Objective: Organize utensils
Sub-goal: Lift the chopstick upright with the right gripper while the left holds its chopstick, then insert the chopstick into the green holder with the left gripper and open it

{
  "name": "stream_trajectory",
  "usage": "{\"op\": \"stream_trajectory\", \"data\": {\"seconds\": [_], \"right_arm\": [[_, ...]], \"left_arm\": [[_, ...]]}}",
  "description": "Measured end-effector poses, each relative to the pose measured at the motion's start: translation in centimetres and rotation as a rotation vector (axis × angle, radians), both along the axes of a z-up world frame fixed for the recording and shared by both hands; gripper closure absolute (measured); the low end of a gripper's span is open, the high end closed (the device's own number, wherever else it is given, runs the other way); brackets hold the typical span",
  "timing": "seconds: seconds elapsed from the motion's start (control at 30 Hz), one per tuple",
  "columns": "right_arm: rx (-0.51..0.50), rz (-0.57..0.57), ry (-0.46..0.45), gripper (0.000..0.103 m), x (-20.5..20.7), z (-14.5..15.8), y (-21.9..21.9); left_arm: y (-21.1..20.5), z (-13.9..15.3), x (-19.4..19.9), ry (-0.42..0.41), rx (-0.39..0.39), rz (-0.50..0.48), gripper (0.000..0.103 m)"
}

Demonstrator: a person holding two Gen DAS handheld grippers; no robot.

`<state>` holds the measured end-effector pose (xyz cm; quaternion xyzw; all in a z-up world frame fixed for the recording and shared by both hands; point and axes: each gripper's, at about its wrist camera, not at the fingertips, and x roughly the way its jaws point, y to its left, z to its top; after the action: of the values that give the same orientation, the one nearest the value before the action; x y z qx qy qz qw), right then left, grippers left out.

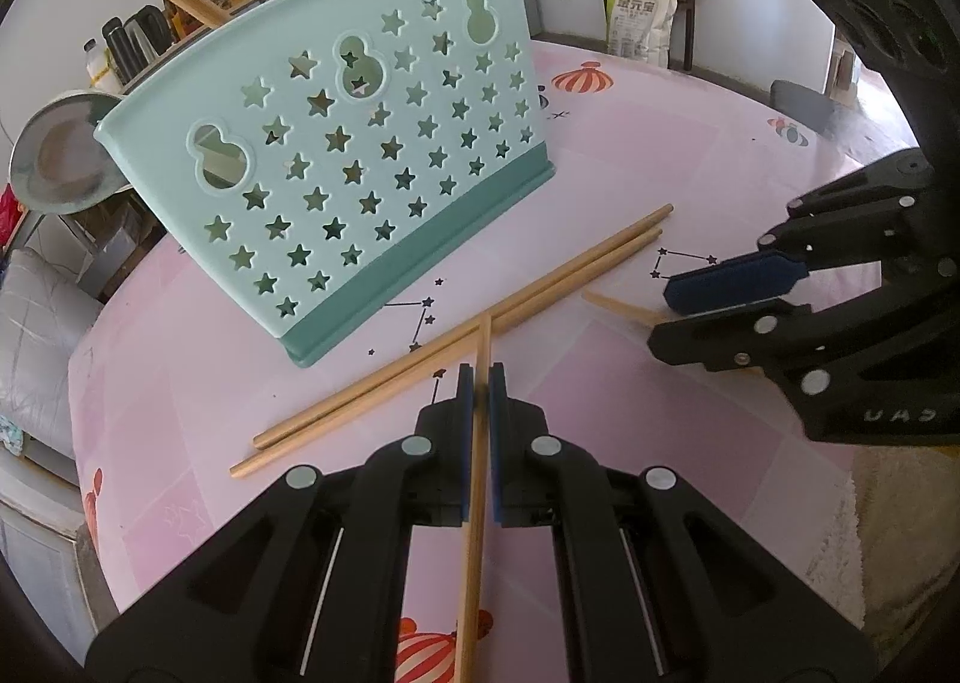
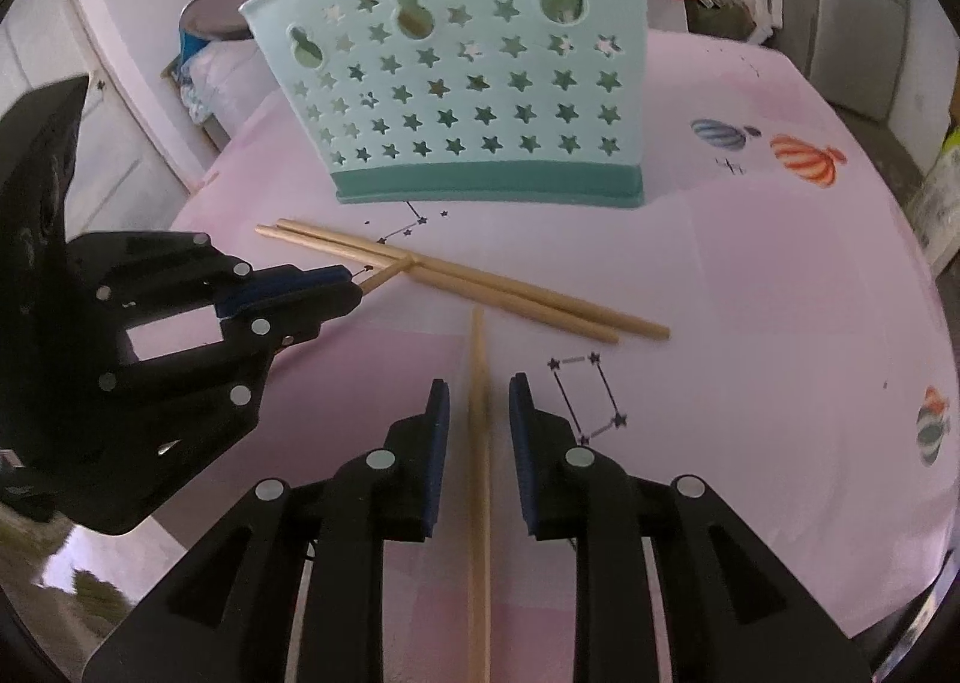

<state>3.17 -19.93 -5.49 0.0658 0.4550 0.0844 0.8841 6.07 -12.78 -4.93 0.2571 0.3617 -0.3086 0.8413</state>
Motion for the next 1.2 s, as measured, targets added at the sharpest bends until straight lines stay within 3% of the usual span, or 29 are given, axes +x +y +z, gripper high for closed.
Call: {"op": "stream_trajectory", "data": {"seconds": [0.3, 0.57, 0.77, 0.9, 1.03, 1.2], "right_arm": [[-0.091, -0.008, -0.028, 0.094, 0.2, 0.0, 0.7], [0.023, -0.092, -0.05, 0.096, -0.5, 0.1, -1.4], [0.151, -0.178, -0.135, 0.096, -2.0, 2.2, -4.1], [0.2, -0.212, -0.198, 0.096, -3.1, 3.9, -5.1], [0.225, -0.237, -0.271, 0.096, -4.1, 5.9, -6.0], [0.245, -0.243, -0.332, 0.096, -4.5, 7.5, -6.5]], "left_arm": [[-0.1, 0.1, 0.1, -0.008, 0.009, -0.002, 0.1], [-0.3, 0.1, 0.2, -0.016, 0.021, -0.005, 0.1], [-0.3, 0.3, 0.3, -0.012, 0.011, 0.001, 0.1], [0.7, 2.3, 0.6, -0.019, -0.054, 0.018, 0.1], [2.8, 6.4, 0.6, -0.045, -0.176, 0.033, 0.103], [5.4, 12.2, 0.2, -0.141, -0.338, 0.046, 0.103]]}}
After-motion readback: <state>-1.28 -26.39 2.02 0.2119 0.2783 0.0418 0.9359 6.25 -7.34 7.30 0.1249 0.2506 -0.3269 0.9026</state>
